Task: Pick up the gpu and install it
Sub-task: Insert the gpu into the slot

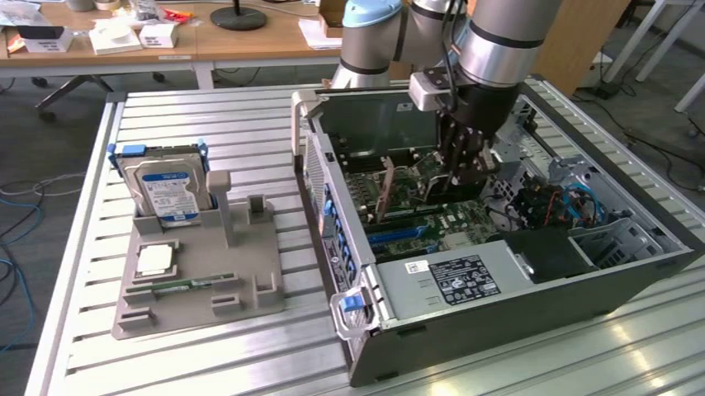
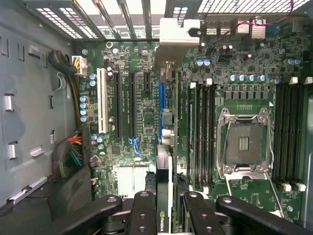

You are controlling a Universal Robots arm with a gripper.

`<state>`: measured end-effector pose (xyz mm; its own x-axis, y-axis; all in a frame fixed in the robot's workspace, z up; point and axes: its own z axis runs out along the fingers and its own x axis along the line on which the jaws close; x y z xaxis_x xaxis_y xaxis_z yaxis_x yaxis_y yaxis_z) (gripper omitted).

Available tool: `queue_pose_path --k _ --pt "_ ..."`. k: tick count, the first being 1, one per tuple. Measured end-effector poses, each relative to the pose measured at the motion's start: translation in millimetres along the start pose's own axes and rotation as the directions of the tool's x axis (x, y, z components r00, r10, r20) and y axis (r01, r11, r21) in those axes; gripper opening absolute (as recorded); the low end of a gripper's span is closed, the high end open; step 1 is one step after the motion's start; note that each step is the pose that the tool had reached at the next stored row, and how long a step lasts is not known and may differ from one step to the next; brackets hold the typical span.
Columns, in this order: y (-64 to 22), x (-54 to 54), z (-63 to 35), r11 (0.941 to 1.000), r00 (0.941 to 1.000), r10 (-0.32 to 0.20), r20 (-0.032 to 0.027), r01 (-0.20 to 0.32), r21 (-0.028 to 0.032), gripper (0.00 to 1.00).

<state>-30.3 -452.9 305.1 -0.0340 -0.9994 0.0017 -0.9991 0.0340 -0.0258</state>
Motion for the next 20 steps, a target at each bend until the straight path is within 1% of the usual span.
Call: queue_pose_path --k 6,11,15,20 --pt "0.3 0.0 7.0 1.0000 1.0000 0.000 0.0000 0.000 0.0001 0.26" --pt "0.4 0.1 7.1 1.0000 1.0000 0.000 -0.0001 0.000 0.0000 0.26" --pt "0.3 3.0 7.2 1.0000 1.0000 0.000 0.0000 0.000 0.0000 0.26" --pt "0.4 3.0 12.8 1.0000 1.0000 0.000 0.0000 0.000 0.0000 0.26"
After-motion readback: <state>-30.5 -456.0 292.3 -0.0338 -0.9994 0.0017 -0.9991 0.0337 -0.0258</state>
